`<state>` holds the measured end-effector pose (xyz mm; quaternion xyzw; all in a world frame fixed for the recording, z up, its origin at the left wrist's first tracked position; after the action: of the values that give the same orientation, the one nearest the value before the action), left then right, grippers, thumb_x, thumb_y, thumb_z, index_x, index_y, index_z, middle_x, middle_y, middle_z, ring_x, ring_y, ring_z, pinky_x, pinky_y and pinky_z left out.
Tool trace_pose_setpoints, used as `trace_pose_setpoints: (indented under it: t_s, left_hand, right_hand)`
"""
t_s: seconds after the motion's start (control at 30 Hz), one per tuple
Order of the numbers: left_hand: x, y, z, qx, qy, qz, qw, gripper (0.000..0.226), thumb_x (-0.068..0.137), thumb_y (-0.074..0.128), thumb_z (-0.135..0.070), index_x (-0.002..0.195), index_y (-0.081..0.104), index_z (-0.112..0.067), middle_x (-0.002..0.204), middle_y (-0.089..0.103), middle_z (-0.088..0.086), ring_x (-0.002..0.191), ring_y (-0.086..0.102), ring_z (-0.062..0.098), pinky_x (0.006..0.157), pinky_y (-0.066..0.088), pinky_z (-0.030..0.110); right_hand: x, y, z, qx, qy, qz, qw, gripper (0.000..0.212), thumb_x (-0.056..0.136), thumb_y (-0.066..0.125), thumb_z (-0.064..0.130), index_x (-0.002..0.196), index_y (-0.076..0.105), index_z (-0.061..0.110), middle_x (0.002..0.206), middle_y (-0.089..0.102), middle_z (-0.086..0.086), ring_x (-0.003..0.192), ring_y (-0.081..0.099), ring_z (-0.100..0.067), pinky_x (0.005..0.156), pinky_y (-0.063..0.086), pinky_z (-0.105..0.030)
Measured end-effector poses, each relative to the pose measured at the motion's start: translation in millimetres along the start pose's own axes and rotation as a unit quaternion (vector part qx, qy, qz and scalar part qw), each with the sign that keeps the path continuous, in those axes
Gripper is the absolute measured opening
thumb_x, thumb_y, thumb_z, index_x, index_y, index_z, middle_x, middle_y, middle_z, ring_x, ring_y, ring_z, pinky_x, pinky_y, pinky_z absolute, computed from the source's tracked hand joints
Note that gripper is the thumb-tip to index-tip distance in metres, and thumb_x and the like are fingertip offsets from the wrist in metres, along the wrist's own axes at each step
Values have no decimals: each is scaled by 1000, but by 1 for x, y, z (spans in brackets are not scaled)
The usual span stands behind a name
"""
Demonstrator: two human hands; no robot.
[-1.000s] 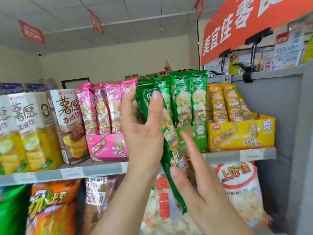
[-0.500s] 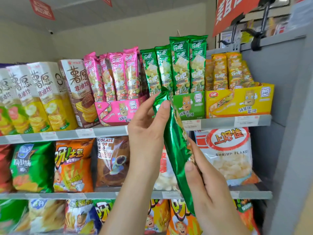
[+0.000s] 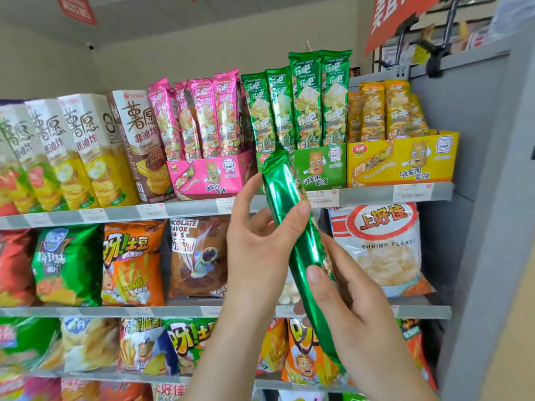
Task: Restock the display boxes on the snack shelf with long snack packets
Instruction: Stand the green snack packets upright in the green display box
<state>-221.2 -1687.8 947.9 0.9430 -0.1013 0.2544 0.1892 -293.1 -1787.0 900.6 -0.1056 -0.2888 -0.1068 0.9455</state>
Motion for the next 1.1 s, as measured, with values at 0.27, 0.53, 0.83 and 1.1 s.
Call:
trace_pose_setpoints:
  t_s: [0.27, 0.53, 0.83, 1.1]
  left_hand:
    - [9, -9, -1, -76, -4, -64, 995, 67, 72, 76, -30, 133, 53, -17, 91, 73, -1, 74, 65, 11, 64, 53, 25]
    - [-9, 13, 33, -25, -84, 63, 994, 26, 69, 82, -27, 93, 73, -24, 86, 72, -2, 78, 65, 14, 68, 55, 27]
    - [-10, -5, 26, -11, -33, 29, 999, 29, 68, 81, -35, 93, 71, -23, 84, 71, -2, 76, 65, 11, 66, 53, 23]
    - [-10, -13, 35, -47, -40, -25, 998, 22, 78, 73, -34, 95, 71, -21, 81, 68, -3, 75, 62, 9, 66, 52, 23]
  right_hand:
    - [-12, 1, -21, 0, 78, 72, 994, 41, 77, 40, 75, 108, 55, 54, 66, 62, 5, 56, 58, -5, 59, 50, -34]
    - [-10, -10, -21, -20, 71, -5, 997, 40, 78, 37, 75, 105, 55, 51, 64, 56, 3, 53, 51, -8, 58, 46, -42]
    - [-10, -4, -32, 137, 127, 30, 982, 35, 71, 66, 60, 102, 67, 42, 73, 61, 4, 59, 57, -8, 57, 44, -22]
    - [-14, -14, -30, 107, 124, -25, 986, 30, 70, 73, 50, 99, 66, 51, 87, 75, 6, 74, 68, -10, 69, 56, -22]
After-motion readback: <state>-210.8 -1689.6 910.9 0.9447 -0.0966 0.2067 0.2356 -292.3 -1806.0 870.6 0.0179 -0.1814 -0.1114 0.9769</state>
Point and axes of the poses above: each hand's wrist, its own x-axis towards the middle knuckle, its own y-axis out of the palm, z = x × y, the point moved 9 cm from there along x, towards the middle knuckle
